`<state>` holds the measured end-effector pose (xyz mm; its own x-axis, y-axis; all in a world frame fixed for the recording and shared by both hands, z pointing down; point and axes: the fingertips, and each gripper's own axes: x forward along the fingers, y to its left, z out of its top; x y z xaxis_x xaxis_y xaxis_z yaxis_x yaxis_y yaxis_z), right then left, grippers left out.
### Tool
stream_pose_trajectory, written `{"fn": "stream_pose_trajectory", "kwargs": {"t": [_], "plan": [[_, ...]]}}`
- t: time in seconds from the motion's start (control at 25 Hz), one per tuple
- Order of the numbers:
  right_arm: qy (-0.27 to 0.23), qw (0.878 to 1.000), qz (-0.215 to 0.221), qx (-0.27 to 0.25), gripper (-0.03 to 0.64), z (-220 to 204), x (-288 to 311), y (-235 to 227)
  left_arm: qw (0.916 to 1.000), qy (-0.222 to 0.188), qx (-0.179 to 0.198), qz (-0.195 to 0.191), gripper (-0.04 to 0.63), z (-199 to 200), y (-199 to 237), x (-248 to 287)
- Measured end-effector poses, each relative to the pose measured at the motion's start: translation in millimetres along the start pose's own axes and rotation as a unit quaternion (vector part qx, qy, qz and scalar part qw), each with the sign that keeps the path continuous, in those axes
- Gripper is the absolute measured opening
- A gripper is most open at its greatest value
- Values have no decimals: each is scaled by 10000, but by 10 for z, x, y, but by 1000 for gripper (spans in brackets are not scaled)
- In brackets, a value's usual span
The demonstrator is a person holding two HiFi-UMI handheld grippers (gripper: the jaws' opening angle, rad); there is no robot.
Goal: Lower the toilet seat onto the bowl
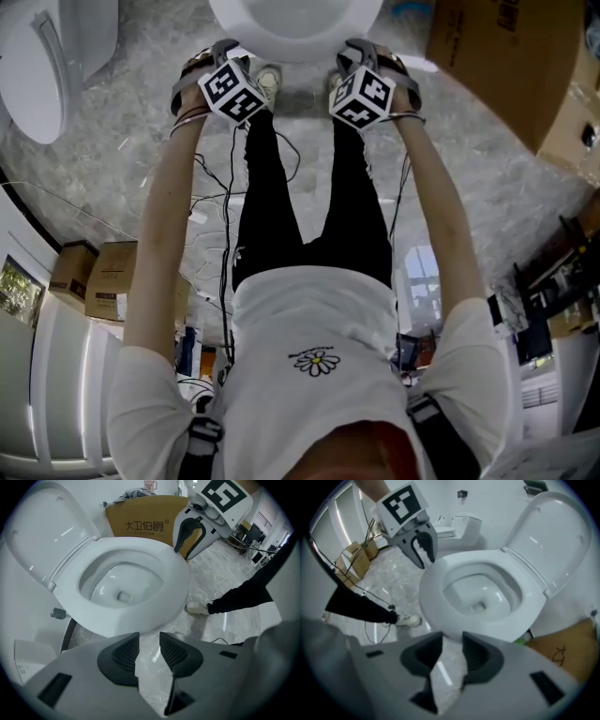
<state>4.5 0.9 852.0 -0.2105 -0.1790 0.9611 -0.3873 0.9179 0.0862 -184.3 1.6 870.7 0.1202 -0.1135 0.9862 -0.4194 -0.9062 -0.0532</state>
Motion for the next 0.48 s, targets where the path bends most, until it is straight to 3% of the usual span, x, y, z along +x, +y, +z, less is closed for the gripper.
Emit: {"fn": "stream_pose_trajectory", "kwargs": {"t": [0.48], "plan": [[156,9997,172,27,151,-11,74,24,9997,-45,-253,21,153,-21,-8,30]]}}
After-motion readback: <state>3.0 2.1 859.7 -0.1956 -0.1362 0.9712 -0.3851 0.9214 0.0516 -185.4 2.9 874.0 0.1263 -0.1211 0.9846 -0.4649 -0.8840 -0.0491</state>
